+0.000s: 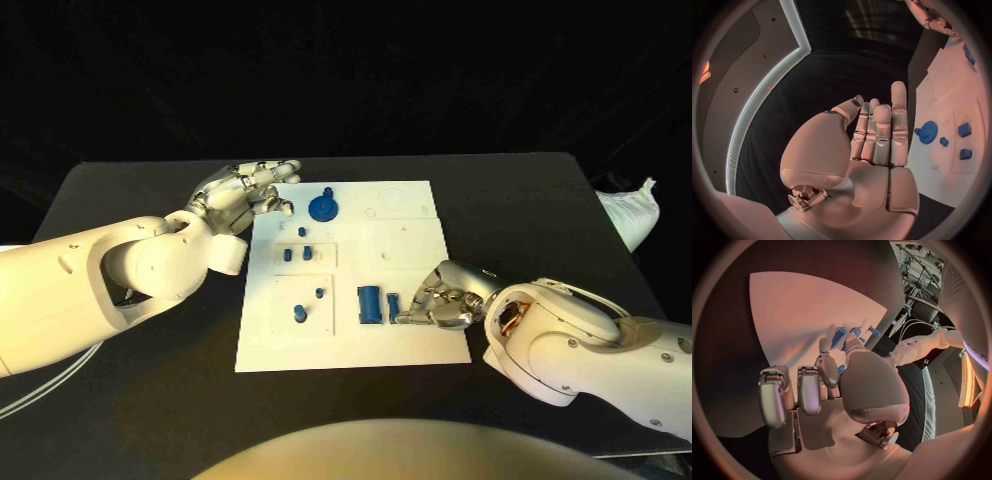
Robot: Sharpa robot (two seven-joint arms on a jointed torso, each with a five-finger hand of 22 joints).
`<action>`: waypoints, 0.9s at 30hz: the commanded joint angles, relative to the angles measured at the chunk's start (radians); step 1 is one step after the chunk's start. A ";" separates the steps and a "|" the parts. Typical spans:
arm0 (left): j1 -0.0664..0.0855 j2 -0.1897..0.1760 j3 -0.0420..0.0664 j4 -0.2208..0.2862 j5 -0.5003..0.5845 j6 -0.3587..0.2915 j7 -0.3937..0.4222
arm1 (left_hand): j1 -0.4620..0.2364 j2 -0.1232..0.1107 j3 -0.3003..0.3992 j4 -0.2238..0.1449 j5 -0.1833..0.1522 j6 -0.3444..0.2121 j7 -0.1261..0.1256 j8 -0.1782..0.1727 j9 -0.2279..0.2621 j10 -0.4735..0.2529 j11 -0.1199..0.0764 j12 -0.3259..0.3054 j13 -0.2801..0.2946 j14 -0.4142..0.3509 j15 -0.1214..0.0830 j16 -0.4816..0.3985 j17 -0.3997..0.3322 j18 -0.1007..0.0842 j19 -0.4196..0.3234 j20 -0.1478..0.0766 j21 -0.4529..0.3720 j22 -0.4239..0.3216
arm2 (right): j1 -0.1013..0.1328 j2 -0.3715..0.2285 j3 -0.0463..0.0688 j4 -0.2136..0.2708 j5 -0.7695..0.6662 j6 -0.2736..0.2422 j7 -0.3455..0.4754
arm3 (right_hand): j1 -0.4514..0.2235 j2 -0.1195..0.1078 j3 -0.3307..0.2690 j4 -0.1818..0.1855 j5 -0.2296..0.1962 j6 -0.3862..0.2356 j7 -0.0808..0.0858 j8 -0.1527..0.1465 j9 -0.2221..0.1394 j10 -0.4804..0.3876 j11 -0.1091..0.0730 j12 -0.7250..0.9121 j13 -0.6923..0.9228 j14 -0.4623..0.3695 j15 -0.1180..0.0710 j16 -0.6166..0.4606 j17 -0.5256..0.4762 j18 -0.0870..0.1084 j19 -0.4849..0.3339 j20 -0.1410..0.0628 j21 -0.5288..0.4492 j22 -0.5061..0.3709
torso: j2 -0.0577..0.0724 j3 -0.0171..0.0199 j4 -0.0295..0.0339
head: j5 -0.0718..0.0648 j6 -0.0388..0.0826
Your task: Assemble the parts on the task board
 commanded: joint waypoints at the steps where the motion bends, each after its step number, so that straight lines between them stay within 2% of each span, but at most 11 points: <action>1: 0.000 0.002 0.000 0.001 -0.004 0.022 0.005 | -0.011 -0.001 -0.005 -0.003 0.004 -0.007 0.002 0.005 -0.001 0.007 0.003 -0.004 -0.001 -0.007 -0.003 -0.003 -0.001 0.020 -0.007 0.000 0.005 -0.001 | -0.002 0.010 0.000 -0.009 -0.008 0.031 0.014 | 0.015 0.000 -0.007 -0.004 -0.004 -0.003 0.005 -0.007 0.001 0.000 0.005 0.001 0.023 0.071 -0.001 -0.004 0.083 -0.014 0.105 -0.002 0.006 0.263 | 0.001 -0.0006 0.0009 | 0.000 0.000; 12: 0.000 0.003 0.000 0.002 -0.004 0.022 0.004 | -0.011 -0.001 -0.005 -0.003 0.004 -0.007 0.002 0.005 -0.001 0.007 0.003 -0.004 -0.001 -0.007 -0.003 -0.003 -0.001 0.020 -0.007 0.000 0.005 -0.001 | -0.004 0.059 0.000 -0.063 -0.025 0.039 0.002 | 0.025 0.020 -0.011 -0.007 0.006 -0.001 0.005 -0.007 0.004 0.000 0.005 0.002 0.024 0.072 -0.001 -0.002 0.085 -0.014 0.105 -0.001 0.006 0.263 | 0.002 -0.0003 0.0025 | 0.001 0.000; 16: 0.000 0.001 0.000 0.003 -0.004 0.021 0.004 | -0.011 -0.001 -0.005 -0.003 0.004 -0.007 0.002 0.005 -0.001 0.007 0.003 -0.004 -0.001 -0.007 -0.003 -0.003 -0.001 0.020 -0.007 0.000 0.005 -0.001 | -0.005 0.066 0.000 -0.076 -0.026 0.046 0.002 | 0.034 0.024 -0.014 -0.013 0.010 -0.001 0.005 -0.007 0.005 -0.001 0.005 0.001 0.024 0.072 -0.001 -0.003 0.085 -0.014 0.105 -0.001 0.006 0.263 | 0.001 -0.0002 0.0011 | 0.003 0.000; 22: 0.000 0.000 0.000 0.003 -0.004 0.021 0.003 | -0.011 -0.001 -0.005 -0.003 0.004 -0.007 0.002 0.005 -0.001 0.007 0.003 -0.004 -0.001 -0.007 -0.003 -0.003 -0.001 0.020 -0.007 0.000 0.005 -0.001 | -0.007 0.068 0.000 -0.071 -0.024 0.051 0.008 | 0.044 0.022 -0.021 -0.021 0.007 -0.002 0.005 -0.008 0.006 -0.001 0.005 0.001 0.024 0.072 -0.001 -0.003 0.085 -0.014 0.105 -0.001 0.006 0.263 | -0.001 0.0000 -0.0025 | 0.004 0.000; 27: 0.000 -0.001 0.000 0.003 -0.004 0.021 0.003 | -0.011 -0.001 -0.005 -0.003 0.004 -0.007 0.002 0.005 -0.001 0.007 0.003 -0.004 -0.001 -0.007 -0.003 -0.003 -0.001 0.020 -0.007 0.000 0.005 -0.001 | -0.008 0.056 0.000 -0.057 -0.019 0.018 0.022 | 0.039 0.020 -0.032 -0.020 0.001 -0.002 0.006 -0.009 0.006 -0.001 0.006 0.002 0.025 0.071 -0.001 -0.004 0.084 -0.014 0.105 -0.001 0.006 0.263 | -0.001 0.0001 -0.0015 | 0.000 0.000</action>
